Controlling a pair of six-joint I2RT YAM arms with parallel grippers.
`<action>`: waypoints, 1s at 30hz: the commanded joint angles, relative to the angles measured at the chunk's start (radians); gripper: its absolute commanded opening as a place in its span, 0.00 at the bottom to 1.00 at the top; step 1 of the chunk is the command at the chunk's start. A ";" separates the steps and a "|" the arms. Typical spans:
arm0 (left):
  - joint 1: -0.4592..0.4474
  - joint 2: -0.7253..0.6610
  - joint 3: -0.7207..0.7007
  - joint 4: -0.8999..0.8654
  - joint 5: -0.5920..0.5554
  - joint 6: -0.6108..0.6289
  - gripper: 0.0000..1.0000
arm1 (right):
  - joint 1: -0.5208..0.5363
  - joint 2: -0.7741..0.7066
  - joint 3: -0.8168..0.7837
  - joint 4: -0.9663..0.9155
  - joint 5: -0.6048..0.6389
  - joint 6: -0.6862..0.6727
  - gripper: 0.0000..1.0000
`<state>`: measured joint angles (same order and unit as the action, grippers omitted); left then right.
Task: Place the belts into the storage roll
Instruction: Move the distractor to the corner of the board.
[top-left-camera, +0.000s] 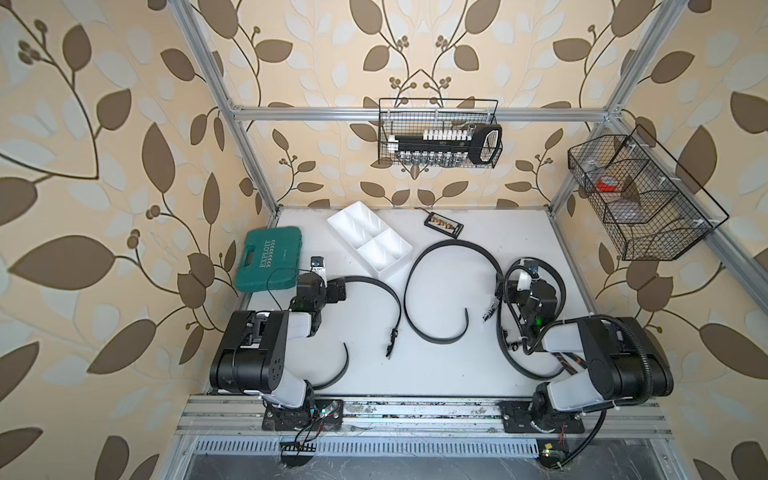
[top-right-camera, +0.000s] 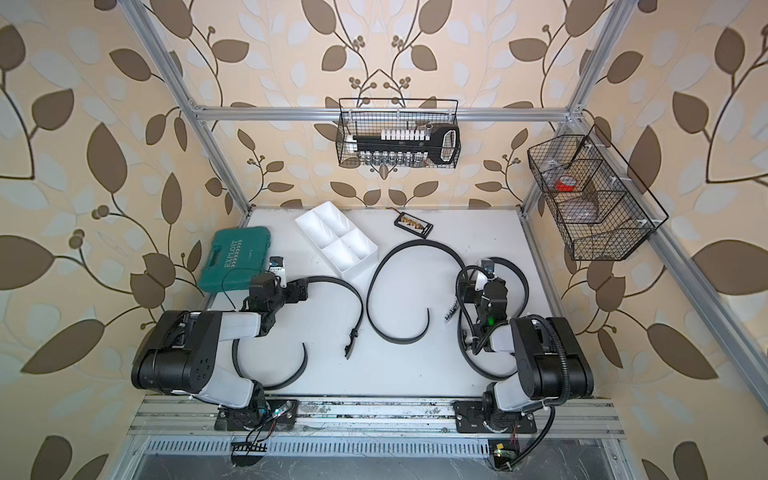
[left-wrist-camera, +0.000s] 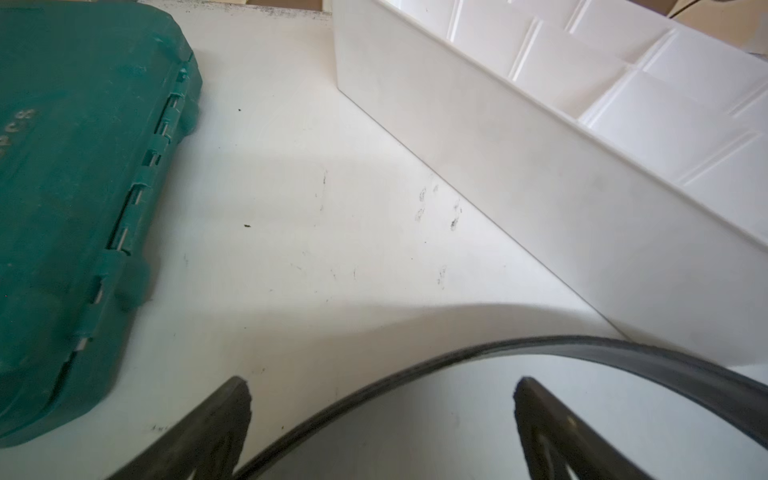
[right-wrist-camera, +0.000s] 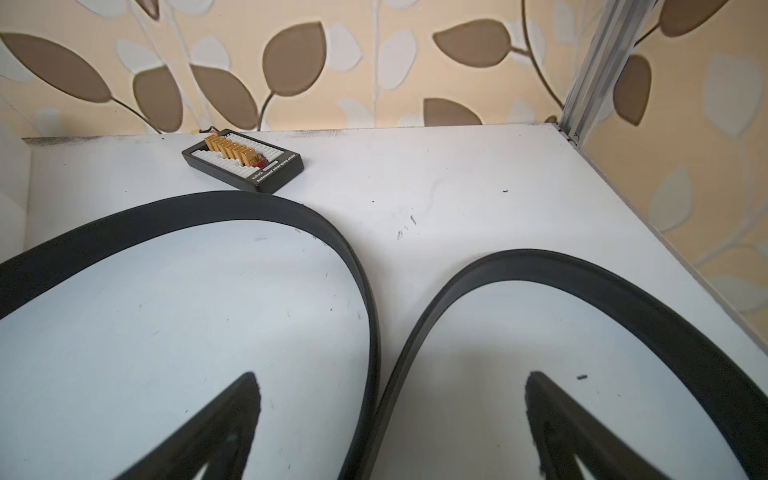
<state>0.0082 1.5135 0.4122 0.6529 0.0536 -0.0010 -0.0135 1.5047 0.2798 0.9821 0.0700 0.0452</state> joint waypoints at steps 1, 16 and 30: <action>0.003 -0.021 0.010 0.020 0.018 0.012 0.99 | -0.001 -0.012 0.019 0.001 -0.013 0.007 0.99; 0.003 -0.019 0.013 0.018 0.018 0.009 0.99 | 0.000 -0.012 0.021 -0.002 -0.015 0.007 1.00; -0.044 -0.246 0.194 -0.376 -0.167 -0.108 0.99 | 0.030 -0.160 0.273 -0.567 0.120 0.100 0.99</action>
<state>-0.0219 1.3808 0.4919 0.4252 -0.0364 -0.0277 0.0132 1.3964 0.4644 0.6468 0.1486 0.0883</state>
